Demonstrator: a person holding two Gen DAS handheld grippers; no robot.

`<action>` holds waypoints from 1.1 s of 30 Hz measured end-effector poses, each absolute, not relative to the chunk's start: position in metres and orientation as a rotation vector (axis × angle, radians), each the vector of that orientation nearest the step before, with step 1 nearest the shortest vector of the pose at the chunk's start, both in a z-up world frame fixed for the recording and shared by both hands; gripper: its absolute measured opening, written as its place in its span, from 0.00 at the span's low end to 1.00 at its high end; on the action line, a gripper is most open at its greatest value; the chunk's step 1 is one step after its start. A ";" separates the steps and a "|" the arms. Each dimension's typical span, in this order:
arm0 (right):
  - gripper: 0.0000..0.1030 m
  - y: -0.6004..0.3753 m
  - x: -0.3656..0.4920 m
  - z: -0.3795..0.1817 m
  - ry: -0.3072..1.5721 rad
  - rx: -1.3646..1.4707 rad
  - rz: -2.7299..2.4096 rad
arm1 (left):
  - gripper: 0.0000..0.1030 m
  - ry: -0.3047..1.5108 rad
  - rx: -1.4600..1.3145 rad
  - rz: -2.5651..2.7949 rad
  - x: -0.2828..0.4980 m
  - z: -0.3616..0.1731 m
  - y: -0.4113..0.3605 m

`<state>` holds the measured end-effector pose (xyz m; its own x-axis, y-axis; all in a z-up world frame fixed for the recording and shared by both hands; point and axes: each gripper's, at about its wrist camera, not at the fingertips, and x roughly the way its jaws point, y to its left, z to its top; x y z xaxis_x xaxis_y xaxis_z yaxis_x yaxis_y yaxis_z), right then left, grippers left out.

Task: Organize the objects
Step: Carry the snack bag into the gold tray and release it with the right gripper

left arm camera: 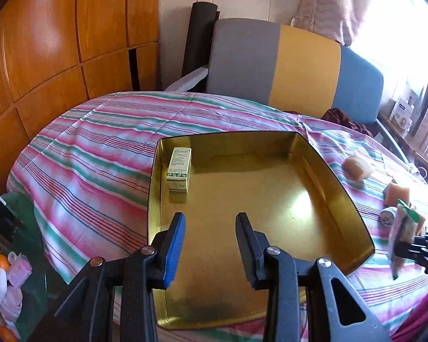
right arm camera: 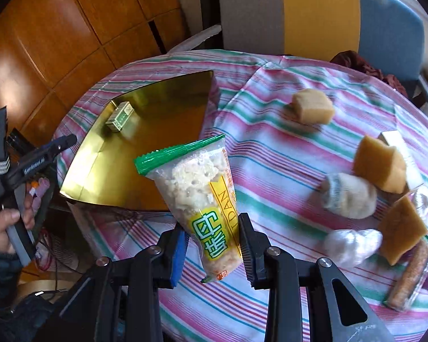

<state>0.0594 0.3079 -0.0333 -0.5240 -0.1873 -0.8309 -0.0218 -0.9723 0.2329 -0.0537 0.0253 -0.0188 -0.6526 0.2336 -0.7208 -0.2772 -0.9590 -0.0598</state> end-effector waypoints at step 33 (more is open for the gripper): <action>0.33 0.206 -0.044 -0.042 -0.580 1.461 -2.313 | 0.35 -0.020 -1.172 2.643 -0.041 -0.022 -0.011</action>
<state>-0.0440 0.2065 -0.0419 -0.4112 -0.4905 -0.7683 0.0700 -0.8574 0.5099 -0.0414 -0.0111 -0.0220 -0.6455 0.2318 -0.7277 -0.2206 -0.9688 -0.1130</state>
